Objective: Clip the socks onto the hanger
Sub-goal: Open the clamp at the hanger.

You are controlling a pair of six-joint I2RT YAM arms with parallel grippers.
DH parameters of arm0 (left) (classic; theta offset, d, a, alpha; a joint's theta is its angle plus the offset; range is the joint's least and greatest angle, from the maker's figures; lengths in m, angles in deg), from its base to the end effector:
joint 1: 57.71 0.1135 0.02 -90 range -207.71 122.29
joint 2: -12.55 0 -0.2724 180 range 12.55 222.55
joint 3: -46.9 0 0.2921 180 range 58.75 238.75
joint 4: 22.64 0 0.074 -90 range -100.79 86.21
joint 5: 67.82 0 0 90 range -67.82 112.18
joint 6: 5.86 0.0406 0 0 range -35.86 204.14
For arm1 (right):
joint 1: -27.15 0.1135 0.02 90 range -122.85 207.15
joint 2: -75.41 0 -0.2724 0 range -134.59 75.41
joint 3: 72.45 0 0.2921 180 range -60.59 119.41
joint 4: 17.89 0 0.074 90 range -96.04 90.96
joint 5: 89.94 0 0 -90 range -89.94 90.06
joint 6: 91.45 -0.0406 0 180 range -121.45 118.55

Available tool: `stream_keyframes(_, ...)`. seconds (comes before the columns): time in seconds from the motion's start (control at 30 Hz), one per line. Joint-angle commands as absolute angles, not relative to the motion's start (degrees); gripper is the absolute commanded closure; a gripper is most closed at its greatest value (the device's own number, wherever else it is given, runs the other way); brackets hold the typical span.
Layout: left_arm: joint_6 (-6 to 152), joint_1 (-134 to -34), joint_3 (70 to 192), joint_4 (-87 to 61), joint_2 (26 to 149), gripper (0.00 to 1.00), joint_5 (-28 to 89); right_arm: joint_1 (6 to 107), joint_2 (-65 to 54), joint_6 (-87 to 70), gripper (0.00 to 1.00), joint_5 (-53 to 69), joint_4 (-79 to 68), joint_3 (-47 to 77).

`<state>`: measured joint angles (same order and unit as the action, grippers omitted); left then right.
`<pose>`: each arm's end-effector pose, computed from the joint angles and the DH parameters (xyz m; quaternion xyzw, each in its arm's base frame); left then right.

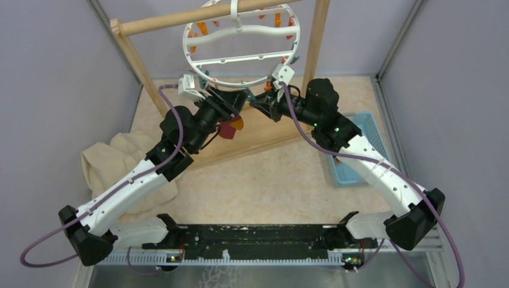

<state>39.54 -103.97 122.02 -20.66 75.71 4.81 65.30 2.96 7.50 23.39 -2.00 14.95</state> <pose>0.2119 -0.2039 0.4366 -0.1064 0.6372 -0.4713 0.6005 0.2506 0.2173 0.4468 -0.4089 0.5834 0.3126 0.6283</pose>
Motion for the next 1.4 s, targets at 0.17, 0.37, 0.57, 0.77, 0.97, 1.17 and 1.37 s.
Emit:
stream_keyframes(0.17,37.5,-104.4,124.8,-21.1,77.3,0.46,5.3,66.7,2.3,10.2,1.00,20.2,-3.6,17.8)
stream_keyframes(0.37,37.0,-104.4,124.8,-21.4,78.7,0.50,4.5,69.2,3.0,13.9,1.00,15.4,-4.7,16.2)
stream_keyframes(0.57,36.2,-104.4,124.8,-22.4,78.9,0.50,5.6,71.4,6.2,16.6,1.00,10.7,-11.9,10.4)
stream_keyframes(0.77,36.5,-104.4,124.9,-23.1,78.4,0.50,5.0,72.2,8.1,18.5,1.00,7.3,-16.1,7.2)
stream_keyframes(0.97,36.1,-104.4,124.7,-23.8,78.6,0.52,4.5,73.6,8.5,20.0,1.00,5.5,-16.8,6.3)
stream_keyframes(1.17,35.4,-104.4,124.7,-24.5,79.3,0.76,5.4,75.1,8.1,22.1,1.00,3.7,-15.7,6.7)
stream_keyframes(1.37,35.3,-104.4,124.4,-24.9,78.8,1.00,6.2,75.4,7.7,22.2,1.00,3.4,-15.3,6.6)
